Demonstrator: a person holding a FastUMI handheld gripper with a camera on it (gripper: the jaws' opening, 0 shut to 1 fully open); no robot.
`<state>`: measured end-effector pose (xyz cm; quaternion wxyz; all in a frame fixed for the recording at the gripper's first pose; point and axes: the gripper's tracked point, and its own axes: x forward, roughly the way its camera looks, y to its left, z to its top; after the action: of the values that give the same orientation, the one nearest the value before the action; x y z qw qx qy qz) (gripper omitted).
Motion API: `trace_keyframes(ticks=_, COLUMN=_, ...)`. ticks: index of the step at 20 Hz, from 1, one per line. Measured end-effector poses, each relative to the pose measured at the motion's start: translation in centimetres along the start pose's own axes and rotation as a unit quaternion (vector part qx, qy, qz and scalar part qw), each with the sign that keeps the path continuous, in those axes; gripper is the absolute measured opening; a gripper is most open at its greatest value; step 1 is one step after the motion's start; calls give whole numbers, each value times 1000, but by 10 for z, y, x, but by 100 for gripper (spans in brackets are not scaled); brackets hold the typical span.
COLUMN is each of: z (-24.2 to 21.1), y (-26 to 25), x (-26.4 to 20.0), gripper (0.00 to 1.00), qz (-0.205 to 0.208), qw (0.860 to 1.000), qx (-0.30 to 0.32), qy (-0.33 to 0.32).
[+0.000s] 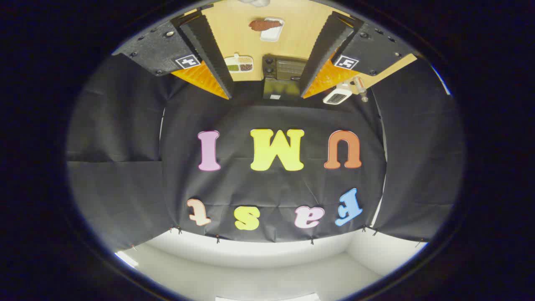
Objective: Open the toaster oven, put the food inside, and close the toaster oven door.
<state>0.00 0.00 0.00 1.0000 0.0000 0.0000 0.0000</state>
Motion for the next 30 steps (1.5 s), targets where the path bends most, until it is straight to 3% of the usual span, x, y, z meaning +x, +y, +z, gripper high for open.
trace_keyframes(ticks=6, z=-1, y=-6, x=-8, gripper=100, qz=-29, qw=1000, qx=0, qy=-2)
trace_keyframes(ticks=16, z=-7, y=26, x=9, gripper=100, qz=-38, qw=999, qx=-1, qy=-1)
trace_keyframes(ticks=19, z=-28, y=43, x=43, gripper=100, qz=-60, qw=998, qx=-16, qy=15)
trace_keyframes(ticks=30, z=-140, y=153, x=249, gripper=100, qz=-10, qw=994, qx=0, qy=108)
